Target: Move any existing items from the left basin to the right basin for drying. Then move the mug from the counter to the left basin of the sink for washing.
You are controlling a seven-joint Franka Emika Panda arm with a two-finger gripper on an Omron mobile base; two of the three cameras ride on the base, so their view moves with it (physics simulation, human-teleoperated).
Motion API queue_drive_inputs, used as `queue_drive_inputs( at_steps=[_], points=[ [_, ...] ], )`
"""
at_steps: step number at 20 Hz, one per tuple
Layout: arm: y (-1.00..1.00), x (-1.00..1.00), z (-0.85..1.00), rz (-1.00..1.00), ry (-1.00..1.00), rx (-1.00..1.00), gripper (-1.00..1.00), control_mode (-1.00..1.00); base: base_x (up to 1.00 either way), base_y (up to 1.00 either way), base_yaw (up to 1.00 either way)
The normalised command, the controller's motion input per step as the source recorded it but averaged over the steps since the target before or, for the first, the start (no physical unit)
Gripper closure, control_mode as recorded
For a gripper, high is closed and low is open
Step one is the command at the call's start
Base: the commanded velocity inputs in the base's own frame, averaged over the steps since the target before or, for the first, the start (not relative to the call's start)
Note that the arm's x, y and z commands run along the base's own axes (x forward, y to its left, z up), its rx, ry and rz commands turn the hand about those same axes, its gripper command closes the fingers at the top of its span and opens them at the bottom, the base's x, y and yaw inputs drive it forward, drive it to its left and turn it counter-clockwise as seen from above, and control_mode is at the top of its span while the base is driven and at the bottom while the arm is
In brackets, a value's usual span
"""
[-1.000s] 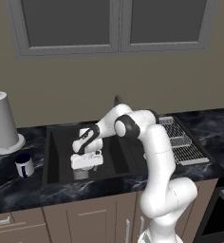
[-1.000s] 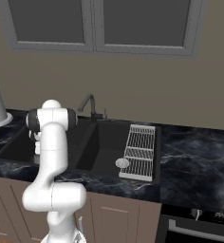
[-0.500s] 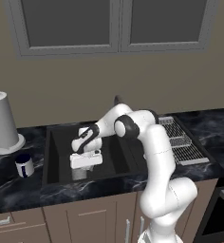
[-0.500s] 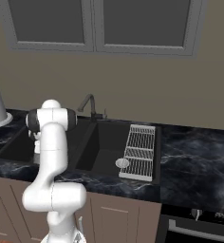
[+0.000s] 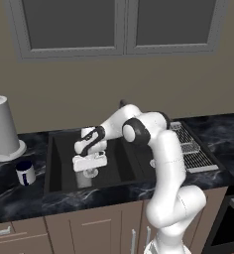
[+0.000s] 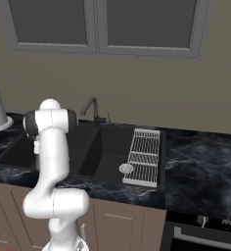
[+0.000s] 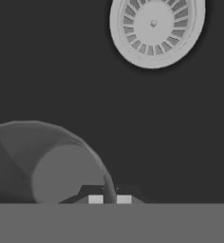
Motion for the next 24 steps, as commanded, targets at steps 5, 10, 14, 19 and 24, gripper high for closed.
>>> queue_drive_inputs(
  at_steps=[5,10,14,19,24],
  points=[
    [-0.13,-0.12,1.0,0.0,-0.17,0.0,1.0,-1.0,0.0,0.0,0.0],
    [-0.18,-0.14,1.0,0.0,-0.16,0.0,1.0,-1.0,0.0,0.0,0.0],
    [-0.25,-0.06,1.0,0.01,-0.25,0.0,1.0,-1.0,0.0,0.0,0.0],
    [-0.34,-0.14,1.0,0.03,-0.25,0.0,1.0,-1.0,0.0,0.0,0.0],
    [-0.45,-0.49,0.97,0.03,-0.09,0.01,1.0,-1.0,0.0,0.0,0.0]
  ],
)
